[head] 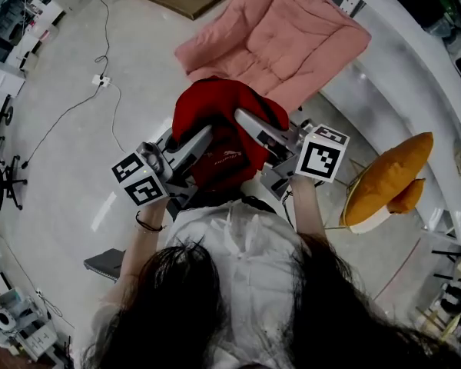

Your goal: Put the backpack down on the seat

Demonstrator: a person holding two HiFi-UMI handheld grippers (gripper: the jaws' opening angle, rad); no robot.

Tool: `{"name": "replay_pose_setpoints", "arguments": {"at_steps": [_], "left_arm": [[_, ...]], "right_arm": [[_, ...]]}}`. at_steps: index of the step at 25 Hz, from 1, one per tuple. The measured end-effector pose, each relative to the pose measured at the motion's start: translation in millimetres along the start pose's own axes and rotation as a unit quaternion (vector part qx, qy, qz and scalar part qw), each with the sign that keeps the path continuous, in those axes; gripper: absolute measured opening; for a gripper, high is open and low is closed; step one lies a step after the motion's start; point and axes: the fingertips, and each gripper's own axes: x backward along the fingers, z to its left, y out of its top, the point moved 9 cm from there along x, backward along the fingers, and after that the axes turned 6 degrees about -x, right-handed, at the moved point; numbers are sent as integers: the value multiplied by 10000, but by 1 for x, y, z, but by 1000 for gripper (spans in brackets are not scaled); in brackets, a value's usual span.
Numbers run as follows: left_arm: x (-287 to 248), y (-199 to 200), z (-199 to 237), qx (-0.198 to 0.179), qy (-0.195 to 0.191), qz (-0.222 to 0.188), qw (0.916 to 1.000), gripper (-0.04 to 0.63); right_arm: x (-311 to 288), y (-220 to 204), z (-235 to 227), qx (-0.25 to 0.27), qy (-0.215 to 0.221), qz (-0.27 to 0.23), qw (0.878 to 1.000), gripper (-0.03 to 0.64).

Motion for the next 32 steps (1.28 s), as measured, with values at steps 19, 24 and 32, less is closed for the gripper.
{"name": "replay_pose_setpoints", "arguments": {"at_steps": [19,24,32], "left_arm": [[-81,136,167,-610,-789,-266,9947,40],[-111,142,206,-568,-757,-203,9953,40],[-175,119,233,-285,-511,-248,9980,40]], "right_arm": [[-148,166,-59,341,197,-207,9990,83],[-165,195,-91,279,-94,-113,9995,83],[-154,237,-148,-85,-87,93,9999,81]]}}
